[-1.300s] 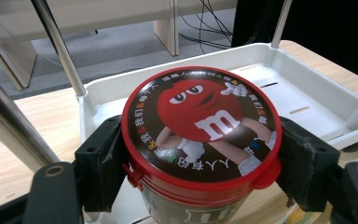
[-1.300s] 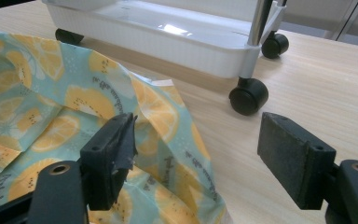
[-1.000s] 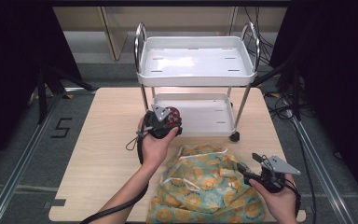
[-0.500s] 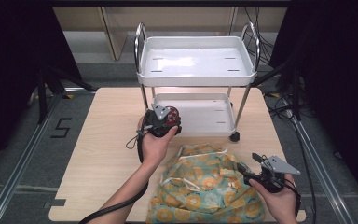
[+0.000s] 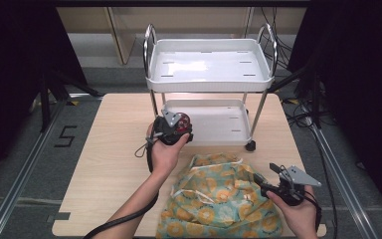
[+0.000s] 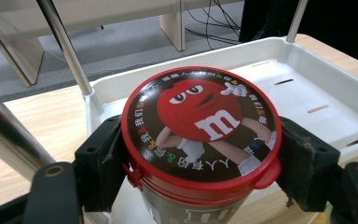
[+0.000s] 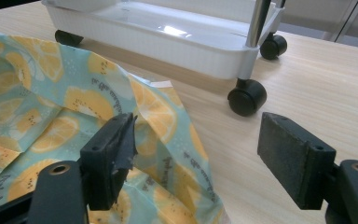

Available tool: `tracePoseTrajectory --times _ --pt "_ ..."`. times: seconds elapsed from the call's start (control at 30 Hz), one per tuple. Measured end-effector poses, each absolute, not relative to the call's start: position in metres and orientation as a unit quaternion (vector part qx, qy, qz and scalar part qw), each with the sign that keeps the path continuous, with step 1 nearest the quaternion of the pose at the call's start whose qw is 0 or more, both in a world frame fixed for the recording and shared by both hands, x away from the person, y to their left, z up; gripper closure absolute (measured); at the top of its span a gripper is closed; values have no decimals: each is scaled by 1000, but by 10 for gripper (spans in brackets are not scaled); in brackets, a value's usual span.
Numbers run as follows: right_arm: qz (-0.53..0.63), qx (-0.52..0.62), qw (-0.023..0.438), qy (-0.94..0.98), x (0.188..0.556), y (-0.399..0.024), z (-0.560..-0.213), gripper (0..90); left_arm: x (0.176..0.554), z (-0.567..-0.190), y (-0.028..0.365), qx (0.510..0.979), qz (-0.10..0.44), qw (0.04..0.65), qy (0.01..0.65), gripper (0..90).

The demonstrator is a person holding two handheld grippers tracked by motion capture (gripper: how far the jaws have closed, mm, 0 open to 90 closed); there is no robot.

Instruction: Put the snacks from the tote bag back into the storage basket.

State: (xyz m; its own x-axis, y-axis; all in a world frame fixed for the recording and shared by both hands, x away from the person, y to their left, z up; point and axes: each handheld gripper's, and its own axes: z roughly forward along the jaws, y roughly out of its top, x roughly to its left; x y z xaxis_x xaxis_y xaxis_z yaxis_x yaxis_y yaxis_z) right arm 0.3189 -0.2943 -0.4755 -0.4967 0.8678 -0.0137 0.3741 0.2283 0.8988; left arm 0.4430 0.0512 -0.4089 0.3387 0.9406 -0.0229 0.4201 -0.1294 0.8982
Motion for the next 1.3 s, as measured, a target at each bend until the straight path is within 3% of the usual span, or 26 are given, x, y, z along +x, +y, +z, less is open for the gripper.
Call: tracePoseTrajectory --times 1.3 --pt "454 412 276 741 319 -294 -475 285 455 -426 54 688 306 425 501 254"
